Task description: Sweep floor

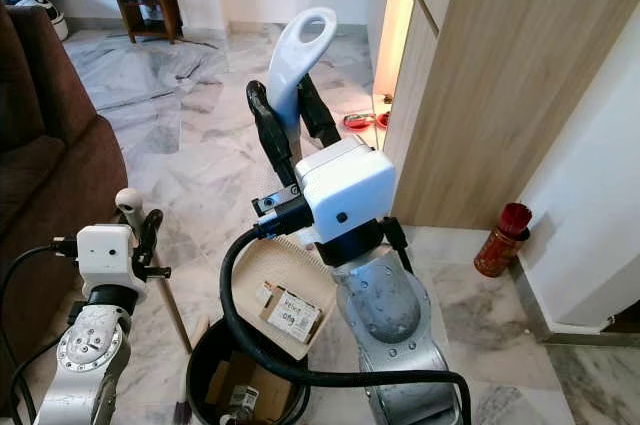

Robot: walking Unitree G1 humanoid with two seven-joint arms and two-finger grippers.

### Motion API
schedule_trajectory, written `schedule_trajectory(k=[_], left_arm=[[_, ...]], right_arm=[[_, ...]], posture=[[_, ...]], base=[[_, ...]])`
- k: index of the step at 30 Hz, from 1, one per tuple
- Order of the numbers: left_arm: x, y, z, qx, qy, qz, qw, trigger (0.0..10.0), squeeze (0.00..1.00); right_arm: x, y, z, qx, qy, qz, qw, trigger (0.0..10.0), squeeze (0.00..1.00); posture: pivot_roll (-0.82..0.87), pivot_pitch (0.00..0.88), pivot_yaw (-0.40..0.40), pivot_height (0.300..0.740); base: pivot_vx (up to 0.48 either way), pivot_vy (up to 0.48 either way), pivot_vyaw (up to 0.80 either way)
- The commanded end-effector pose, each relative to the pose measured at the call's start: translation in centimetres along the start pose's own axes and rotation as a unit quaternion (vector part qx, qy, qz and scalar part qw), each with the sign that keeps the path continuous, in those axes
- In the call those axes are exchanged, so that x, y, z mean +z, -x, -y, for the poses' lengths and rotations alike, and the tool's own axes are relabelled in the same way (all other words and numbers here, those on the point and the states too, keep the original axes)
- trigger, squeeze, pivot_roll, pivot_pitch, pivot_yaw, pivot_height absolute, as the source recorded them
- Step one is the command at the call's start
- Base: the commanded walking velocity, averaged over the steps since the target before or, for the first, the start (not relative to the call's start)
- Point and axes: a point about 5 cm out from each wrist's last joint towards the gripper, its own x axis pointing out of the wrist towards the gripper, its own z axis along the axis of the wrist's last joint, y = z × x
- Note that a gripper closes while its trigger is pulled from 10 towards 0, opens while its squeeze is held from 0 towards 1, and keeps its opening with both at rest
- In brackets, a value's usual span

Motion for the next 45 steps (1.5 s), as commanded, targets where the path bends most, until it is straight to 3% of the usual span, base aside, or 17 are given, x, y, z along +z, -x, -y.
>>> schedule_trajectory(k=[1,7,10,16,22,31,35,39,43,45], left_arm=[[1.0,-0.5,-0.3,0.002,-0.001,0.029,1.0,10.0,0.0],[1.0,-0.7,-0.3,0.001,0.0,0.029,1.0,10.0,0.0],[1.0,-0.7,-0.2,0.0,0.0,0.03,1.0,10.0,0.0],[1.0,-0.7,-0.2,0.001,-0.001,0.031,1.0,10.0,0.0],[1.0,-0.8,-0.1,0.001,0.0,0.031,1.0,10.0,0.0],[1.0,-0.8,0.0,0.001,-0.001,0.03,1.0,10.0,0.0],[1.0,-0.8,0.1,-0.001,-0.001,0.03,1.0,10.0,0.0],[1.1,-0.8,0.1,-0.002,-0.001,0.03,1.0,10.0,0.0],[1.1,-0.8,0.1,-0.001,-0.001,0.03,1.0,10.0,0.0],[1.1,-0.8,0.1,-0.001,-0.001,0.03,1.0,10.0,0.0]], right_arm=[[2.0,-0.3,0.0,0.005,0.015,0.047,0.999,10.0,0.0],[1.8,-0.2,0.0,-0.004,-0.008,0.038,0.999,10.0,0.0],[1.5,-0.3,-0.1,-0.016,-0.075,0.019,0.997,10.0,0.0],[1.4,-0.5,0.3,-0.035,-0.093,0.015,0.995,10.0,0.0],[1.5,-0.6,0.4,-0.025,-0.056,0.022,0.998,10.0,0.0],[1.1,-0.4,0.8,-0.036,-0.036,0.008,0.999,10.0,0.0],[-0.4,0.6,2.6,-0.083,0.026,-0.028,0.996,10.0,0.0],[-0.8,1.1,3.6,-0.105,0.059,-0.04,0.992,10.0,0.0],[-2.3,2.6,6.0,-0.15,0.132,-0.077,0.977,10.0,0.0],[-2.4,2.8,6.2,-0.154,0.137,-0.08,0.975,10.0,0.0]], posture=[[0.01,0.0,0.009,0.74],[0.01,0.0,0.009,0.74],[0.01,0.0,0.009,0.74],[0.01,0.0,0.006,0.74],[0.01,0.0,0.004,0.74],[0.01,0.0,0.003,0.74],[0.01,0.0,0.003,0.74],[0.01,0.0,0.006,0.74],[0.01,0.0,0.006,0.74],[0.01,0.0,0.006,0.74]], base=[[0.0,0.0,0.0],[0.0,0.0,0.0],[0.0,0.0,0.0],[0.0,0.0,0.0],[0.0,0.0,0.0],[0.0,0.0,0.0],[0.0,0.0,0.0],[0.0,0.0,0.0],[0.0,0.0,0.0],[0.0,0.0,0.0]])
